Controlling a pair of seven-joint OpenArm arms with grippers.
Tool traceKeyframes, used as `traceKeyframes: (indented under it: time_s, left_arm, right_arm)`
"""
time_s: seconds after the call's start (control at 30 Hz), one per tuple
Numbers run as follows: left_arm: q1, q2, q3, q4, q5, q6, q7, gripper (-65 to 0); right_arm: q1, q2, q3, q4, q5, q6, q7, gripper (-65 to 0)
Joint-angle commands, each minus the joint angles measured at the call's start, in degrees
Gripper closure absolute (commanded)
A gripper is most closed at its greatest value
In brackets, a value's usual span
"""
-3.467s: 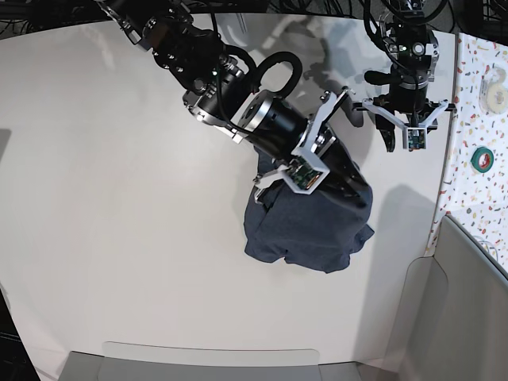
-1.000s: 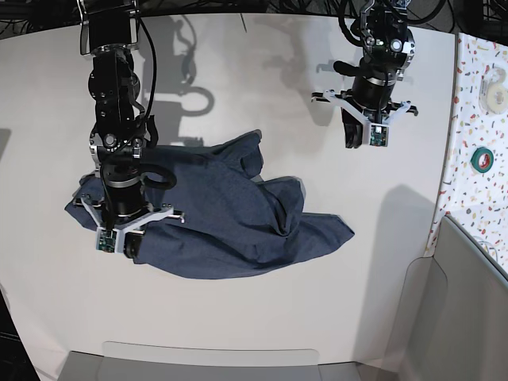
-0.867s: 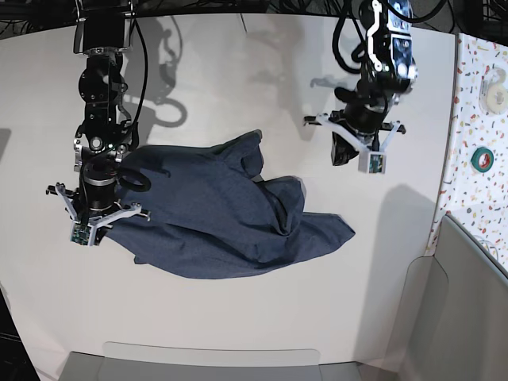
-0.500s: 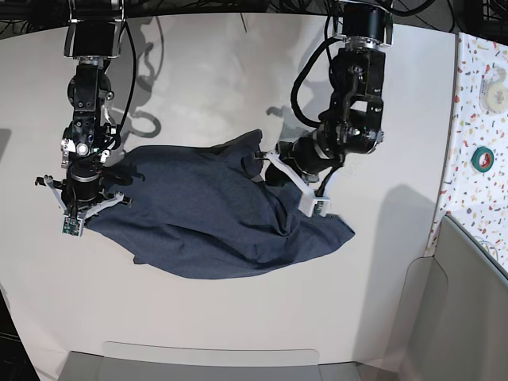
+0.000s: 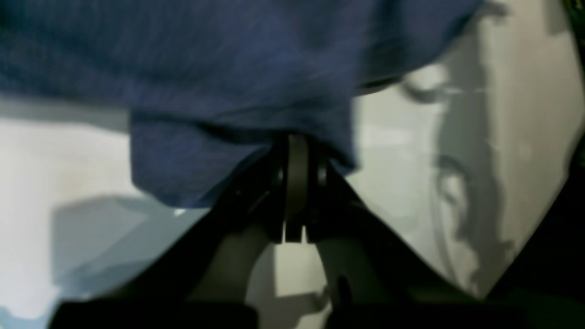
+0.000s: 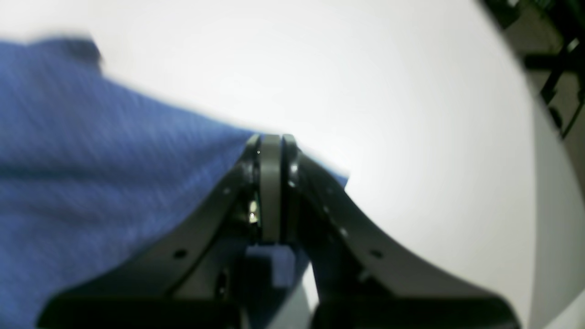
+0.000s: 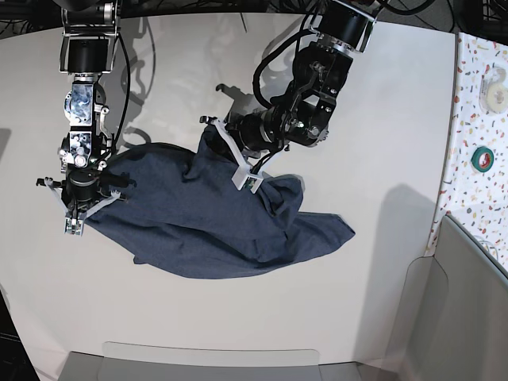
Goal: Layout the t-shirt on the table in an organized manner, then fold the t-shirt properly
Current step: 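Grasp the shirt edge with the left gripper beside the right gripper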
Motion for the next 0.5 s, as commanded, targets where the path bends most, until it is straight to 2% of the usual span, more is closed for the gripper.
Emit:
traceKeyframes:
  time_s: [0.0,0.17,0.3,0.47]
  left_arm:
    - [-0.68,-1.1,-0.23,-0.86,-0.6,-0.01,-0.29,0.0]
    - [-0.77,-6.99,-1.02,-4.91,-0.6,0.08,-0.46,0.0]
    - [0.64,-10.86,-6.74,-6.23,-0.51,0.08,-0.46,0.0]
    - [1.08,-16.49,-15.88,-6.23,-0.51,0.08,-0.02,0.0]
  right_arm:
    - [1.02,0.26,-0.1,0.95,-0.46,0.35,1.24,0.0]
    - [-1.35,-0.53,-1.68,1.03,-0.46,5.53,1.15,0.0]
    - [-4.61,-0.97,-3.53,1.91,-0.46,7.99,0.8,0.0]
    - [-11.02,-0.88,-9.86,8.51,-0.46,9.49,0.62,0.0]
